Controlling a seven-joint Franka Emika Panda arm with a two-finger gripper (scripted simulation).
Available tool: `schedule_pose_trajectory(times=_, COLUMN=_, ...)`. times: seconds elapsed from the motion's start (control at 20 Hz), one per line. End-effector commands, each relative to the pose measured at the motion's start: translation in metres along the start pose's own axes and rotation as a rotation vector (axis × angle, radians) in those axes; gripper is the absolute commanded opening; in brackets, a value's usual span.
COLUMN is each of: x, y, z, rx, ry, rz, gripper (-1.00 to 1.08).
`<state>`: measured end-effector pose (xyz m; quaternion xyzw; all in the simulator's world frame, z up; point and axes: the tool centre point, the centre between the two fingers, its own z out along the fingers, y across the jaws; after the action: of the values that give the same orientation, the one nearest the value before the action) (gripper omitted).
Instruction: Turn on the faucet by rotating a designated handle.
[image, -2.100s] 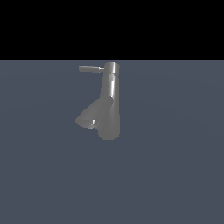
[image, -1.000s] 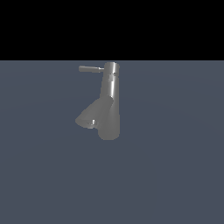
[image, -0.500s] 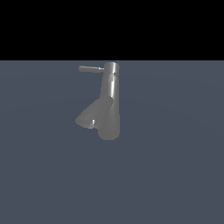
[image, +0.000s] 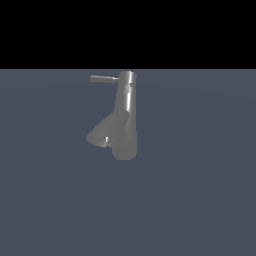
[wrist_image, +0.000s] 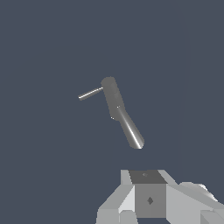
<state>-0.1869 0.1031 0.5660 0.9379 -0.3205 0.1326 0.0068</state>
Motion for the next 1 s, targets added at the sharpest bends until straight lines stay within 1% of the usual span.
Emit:
schedule_pose_trajectory(times=0.0, x=0.003, y=-0.014, z=0.003, rx=-0.006, ry=0.014, rz=0.049, gripper=-1.00)
schedule_pose_trajectory(times=0.25, x=0.011, y=-0.043, z=0.017, rx=-0.021, ry=0.033, rz=0.141, gripper=-1.00)
schedule_pose_trajectory(times=0.5, x=0.021, y=-0.070, z=0.038, rx=-0.038, ry=0.041, rz=0.232, gripper=-1.00)
schedule_pose_trajectory(times=0.95, x=0.045, y=-0.112, z=0.093, rx=-0.072, ry=0.028, rz=0.396, gripper=-1.00)
